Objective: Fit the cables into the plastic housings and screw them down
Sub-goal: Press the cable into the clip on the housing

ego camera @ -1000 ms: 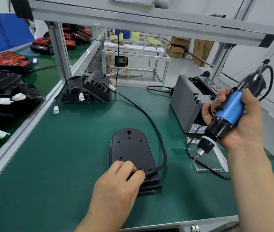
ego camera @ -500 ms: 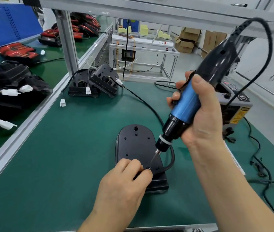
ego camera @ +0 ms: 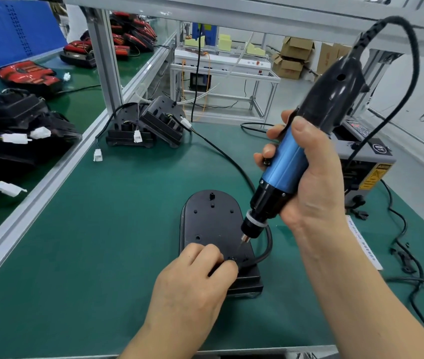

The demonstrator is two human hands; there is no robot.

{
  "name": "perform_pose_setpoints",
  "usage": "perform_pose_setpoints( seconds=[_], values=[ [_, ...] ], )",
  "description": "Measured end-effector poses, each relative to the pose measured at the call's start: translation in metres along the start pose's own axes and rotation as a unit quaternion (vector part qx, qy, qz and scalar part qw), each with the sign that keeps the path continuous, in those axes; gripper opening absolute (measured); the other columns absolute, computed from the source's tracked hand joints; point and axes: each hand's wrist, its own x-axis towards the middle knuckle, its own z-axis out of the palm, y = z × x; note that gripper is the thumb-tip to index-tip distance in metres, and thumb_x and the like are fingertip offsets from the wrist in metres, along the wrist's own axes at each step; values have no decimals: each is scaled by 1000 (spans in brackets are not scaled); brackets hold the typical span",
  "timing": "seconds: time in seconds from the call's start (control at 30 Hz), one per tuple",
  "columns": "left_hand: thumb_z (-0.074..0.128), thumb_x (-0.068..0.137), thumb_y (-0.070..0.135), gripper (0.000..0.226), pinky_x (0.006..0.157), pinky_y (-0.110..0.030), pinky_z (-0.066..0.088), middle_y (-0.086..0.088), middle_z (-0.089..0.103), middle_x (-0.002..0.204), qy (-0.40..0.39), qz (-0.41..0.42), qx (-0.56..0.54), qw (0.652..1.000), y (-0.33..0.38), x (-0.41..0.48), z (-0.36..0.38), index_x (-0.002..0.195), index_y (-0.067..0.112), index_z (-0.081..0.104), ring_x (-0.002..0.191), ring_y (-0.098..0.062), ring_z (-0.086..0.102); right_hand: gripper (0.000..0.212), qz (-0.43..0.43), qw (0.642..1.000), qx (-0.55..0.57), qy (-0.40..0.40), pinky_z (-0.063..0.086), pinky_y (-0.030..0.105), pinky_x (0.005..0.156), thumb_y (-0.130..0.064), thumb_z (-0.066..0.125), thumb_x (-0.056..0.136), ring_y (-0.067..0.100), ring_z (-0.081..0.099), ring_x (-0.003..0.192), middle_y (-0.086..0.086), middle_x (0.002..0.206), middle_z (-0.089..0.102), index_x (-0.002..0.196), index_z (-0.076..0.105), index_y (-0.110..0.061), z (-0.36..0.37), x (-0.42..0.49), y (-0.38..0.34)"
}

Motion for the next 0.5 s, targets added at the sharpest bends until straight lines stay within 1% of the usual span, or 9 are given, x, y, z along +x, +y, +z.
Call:
perform_pose_setpoints(
  seconds=[0.1, 0.27, 0.37, 0.43, 0.5],
  values=[
    [70, 69, 6, 14, 44, -21, 33, 4, 57, 69, 1, 0, -1, 1000, 0, 0, 0, 70, 20, 68, 62, -18, 55, 26, -3, 1000, -14, -8, 52, 31, 61, -23, 60, 80, 15, 56, 56, 1, 77, 63, 102, 58, -10, 1, 0, 0],
    [70, 69, 4, 15, 42, -22, 37, 3, 57, 70, 2, 1, -9, 1000, 0, -1, 2, 71, 19, 68, 63, -19, 54, 21, -8, 999, -33, -31, 52, 33, 63, -21, 60, 80, 16, 58, 56, 1, 75, 62, 98, 59, -10, 3, 0, 0],
    [77, 66, 3, 19, 42, -22, 37, 3, 57, 70, -2, -4, -13, 1000, 0, -1, 2, 71, 19, 67, 63, -19, 54, 17, -11, 998, -43, -52, 52, 33, 64, -17, 59, 80, 17, 58, 57, 1, 72, 61, 96, 59, -11, 5, 0, 0],
    [79, 65, 4, 20, 43, -22, 36, 3, 56, 70, -2, -3, -15, 1000, 0, -1, 2, 71, 18, 67, 63, -19, 54, 15, -15, 996, -57, -61, 53, 37, 67, -15, 59, 80, 17, 59, 58, 1, 71, 61, 94, 60, -12, 7, 0, 0],
    [76, 68, 4, 17, 43, -22, 38, 2, 56, 70, 1, 0, -17, 1000, -1, -1, 3, 71, 18, 67, 63, -19, 54, 15, -17, 995, -66, -66, 53, 45, 76, -15, 59, 79, 17, 61, 59, 1, 70, 62, 93, 60, -11, 8, 0, 1]
  ],
)
